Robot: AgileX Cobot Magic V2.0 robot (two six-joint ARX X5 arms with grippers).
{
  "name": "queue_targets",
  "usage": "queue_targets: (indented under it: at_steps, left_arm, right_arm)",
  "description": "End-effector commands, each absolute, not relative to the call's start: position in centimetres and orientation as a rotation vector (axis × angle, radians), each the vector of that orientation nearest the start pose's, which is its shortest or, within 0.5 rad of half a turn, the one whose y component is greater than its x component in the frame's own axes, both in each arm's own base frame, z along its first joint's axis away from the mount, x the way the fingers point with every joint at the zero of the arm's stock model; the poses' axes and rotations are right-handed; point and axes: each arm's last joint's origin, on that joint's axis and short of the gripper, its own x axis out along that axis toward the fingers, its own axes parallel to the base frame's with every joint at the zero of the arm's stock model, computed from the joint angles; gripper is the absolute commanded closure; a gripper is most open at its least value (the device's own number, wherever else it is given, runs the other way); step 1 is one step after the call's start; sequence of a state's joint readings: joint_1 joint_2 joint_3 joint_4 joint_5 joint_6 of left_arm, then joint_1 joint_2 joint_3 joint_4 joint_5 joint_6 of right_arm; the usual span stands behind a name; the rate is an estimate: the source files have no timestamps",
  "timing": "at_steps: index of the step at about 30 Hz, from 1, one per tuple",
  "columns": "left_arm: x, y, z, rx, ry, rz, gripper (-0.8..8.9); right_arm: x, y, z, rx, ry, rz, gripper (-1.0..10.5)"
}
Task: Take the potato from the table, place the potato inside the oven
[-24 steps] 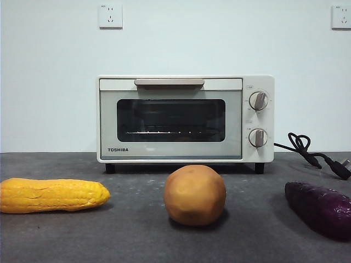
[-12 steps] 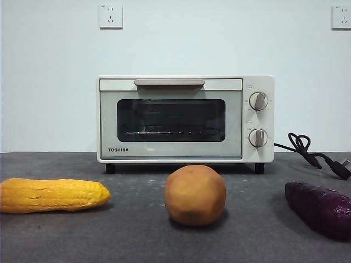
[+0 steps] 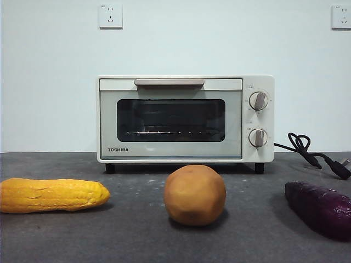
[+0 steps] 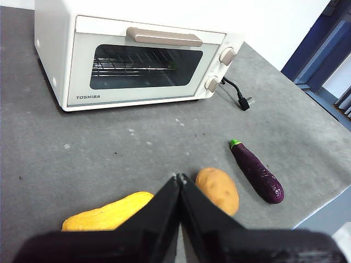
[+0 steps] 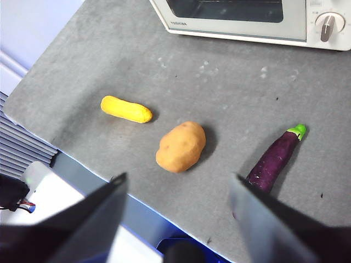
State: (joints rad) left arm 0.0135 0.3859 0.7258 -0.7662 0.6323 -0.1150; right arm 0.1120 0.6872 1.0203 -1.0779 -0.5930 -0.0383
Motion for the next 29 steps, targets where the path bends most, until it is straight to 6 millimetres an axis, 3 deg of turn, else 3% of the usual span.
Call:
queue_targets:
  at_steps: [1, 7, 13, 18, 29]
  left_arm:
    - [7.0, -1.6, 30.6, -0.223, 0.409, -0.598, 8.21]
    - [8.5, -1.7, 31.6, -0.212, 0.353, -0.613, 8.21]
    - [12.3, -2.3, 32.9, -0.197, 0.334, -0.668, 8.21]
    - [17.2, -3.7, 33.8, -0.185, 0.349, -0.72, 8.21]
    - [29.1, -9.2, 34.0, -0.075, 0.43, -0.739, 8.21]
  right_arm:
    - [9.5, 2.7, 34.5, 0.17, 0.739, 0.682, 2.2]
    - [9.9, 2.8, 34.3, 0.182, 0.762, 0.677, 2.2]
    - [10.3, 2.8, 34.2, 0.193, 0.782, 0.678, 2.2]
    - [10.6, 2.9, 34.1, 0.2, 0.798, 0.675, 2.2]
    - [11.0, 2.9, 33.9, 0.211, 0.821, 0.67, 2.2]
